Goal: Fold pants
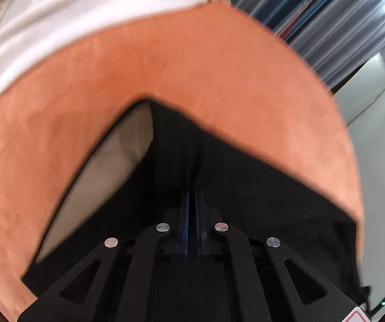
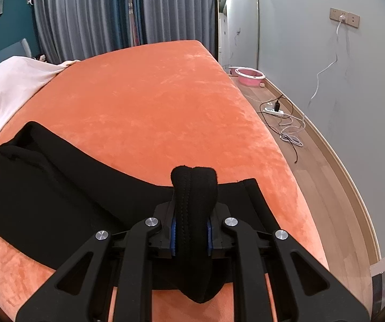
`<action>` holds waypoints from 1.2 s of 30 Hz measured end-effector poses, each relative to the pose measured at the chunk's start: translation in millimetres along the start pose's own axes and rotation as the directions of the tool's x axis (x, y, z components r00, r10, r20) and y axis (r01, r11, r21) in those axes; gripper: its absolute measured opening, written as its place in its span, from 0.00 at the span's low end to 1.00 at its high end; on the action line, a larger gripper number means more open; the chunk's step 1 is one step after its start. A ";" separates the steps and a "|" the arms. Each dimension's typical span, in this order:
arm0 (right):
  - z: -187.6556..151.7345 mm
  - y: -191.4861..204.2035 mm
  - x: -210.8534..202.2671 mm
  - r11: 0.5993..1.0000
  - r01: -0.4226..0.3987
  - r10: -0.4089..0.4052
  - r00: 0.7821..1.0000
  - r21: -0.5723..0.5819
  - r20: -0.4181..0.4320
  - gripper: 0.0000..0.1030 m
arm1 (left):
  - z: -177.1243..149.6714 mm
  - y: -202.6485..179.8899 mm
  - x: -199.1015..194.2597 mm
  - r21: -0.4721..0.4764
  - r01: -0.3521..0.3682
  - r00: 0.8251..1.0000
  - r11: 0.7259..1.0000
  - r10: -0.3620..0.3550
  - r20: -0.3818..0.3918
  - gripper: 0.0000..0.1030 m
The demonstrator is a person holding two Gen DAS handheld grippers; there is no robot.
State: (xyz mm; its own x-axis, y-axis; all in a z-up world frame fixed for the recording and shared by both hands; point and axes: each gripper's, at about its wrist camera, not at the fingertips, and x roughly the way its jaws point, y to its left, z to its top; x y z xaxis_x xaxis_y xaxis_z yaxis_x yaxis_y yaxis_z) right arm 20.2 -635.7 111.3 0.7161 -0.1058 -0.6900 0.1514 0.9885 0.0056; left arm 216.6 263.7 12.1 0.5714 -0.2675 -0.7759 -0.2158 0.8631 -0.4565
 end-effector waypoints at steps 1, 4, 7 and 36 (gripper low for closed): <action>2.6 1.1 -1.1 1.000 0.002 -0.002 1.000 0.000 0.006 0.14 | 6.0 -3.8 -22.2 0.025 0.045 0.998 0.999 -0.046 0.046 0.00; 8.5 0.6 -9.7 1.000 -0.002 0.002 0.999 0.001 0.042 0.14 | 8.4 -5.3 -96.4 0.085 0.138 0.983 0.987 -0.147 0.111 0.00; 6.7 -3.3 -16.7 1.000 -0.005 0.005 0.998 0.000 0.056 0.14 | -10.3 7.6 -146.1 0.131 0.119 0.983 0.984 -0.136 0.125 0.00; -38.0 -85.5 -12.3 0.921 -0.214 0.224 0.975 0.326 0.006 0.49 | -160.6 -26.2 -174.9 0.152 -0.251 0.947 0.956 0.210 0.244 0.65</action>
State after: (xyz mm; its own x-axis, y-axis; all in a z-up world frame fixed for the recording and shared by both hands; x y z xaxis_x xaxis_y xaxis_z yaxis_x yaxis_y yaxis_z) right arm -27.5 -714.8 91.9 0.7361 0.1174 -0.6667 0.2089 0.8974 0.3887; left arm -4.8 219.1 89.9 0.6886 0.0321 -0.7244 -0.2291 0.9575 -0.1753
